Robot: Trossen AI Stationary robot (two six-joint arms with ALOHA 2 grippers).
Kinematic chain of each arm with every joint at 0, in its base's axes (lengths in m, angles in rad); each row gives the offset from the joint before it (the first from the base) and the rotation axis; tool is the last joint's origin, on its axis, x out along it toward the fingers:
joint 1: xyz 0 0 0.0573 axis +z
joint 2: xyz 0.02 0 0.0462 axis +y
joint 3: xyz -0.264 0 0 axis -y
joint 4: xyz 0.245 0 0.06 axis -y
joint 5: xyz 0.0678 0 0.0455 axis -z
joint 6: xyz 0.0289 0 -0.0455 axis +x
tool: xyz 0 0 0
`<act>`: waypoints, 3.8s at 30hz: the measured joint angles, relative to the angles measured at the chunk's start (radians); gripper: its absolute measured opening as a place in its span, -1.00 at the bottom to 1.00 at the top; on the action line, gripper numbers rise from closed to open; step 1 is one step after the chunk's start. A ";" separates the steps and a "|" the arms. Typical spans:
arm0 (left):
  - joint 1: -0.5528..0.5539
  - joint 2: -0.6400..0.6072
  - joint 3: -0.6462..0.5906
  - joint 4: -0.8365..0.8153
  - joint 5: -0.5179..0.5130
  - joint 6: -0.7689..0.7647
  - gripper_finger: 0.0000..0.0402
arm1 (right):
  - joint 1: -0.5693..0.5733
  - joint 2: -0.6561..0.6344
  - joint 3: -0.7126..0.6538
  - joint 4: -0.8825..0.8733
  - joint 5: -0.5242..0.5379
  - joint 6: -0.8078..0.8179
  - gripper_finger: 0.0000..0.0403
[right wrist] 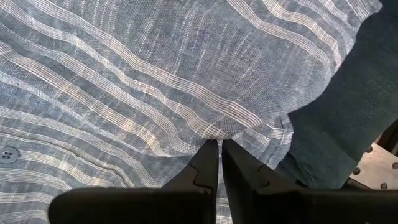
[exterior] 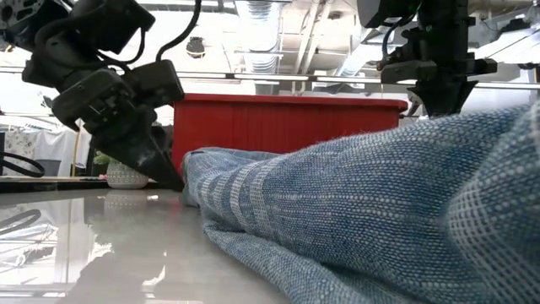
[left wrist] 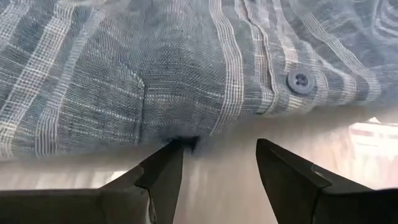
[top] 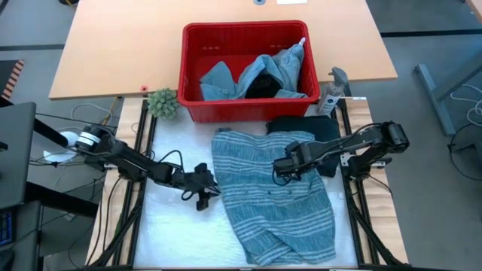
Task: Fold Laundry from Bin
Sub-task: Fold the blue polo shirt
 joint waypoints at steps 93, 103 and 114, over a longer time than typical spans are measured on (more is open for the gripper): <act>-0.268 -0.661 0.401 -1.788 0.519 -0.698 -0.97 | -0.027 0.000 -0.345 0.412 -0.076 -0.002 -0.90; -0.290 -0.668 0.445 -1.771 0.759 -0.560 -0.77 | -0.027 0.000 -0.345 0.412 -0.084 -0.045 -0.90; -0.290 -0.674 0.649 -1.900 0.674 -0.573 -0.76 | -0.027 0.000 -0.345 0.413 -0.084 -0.055 -0.90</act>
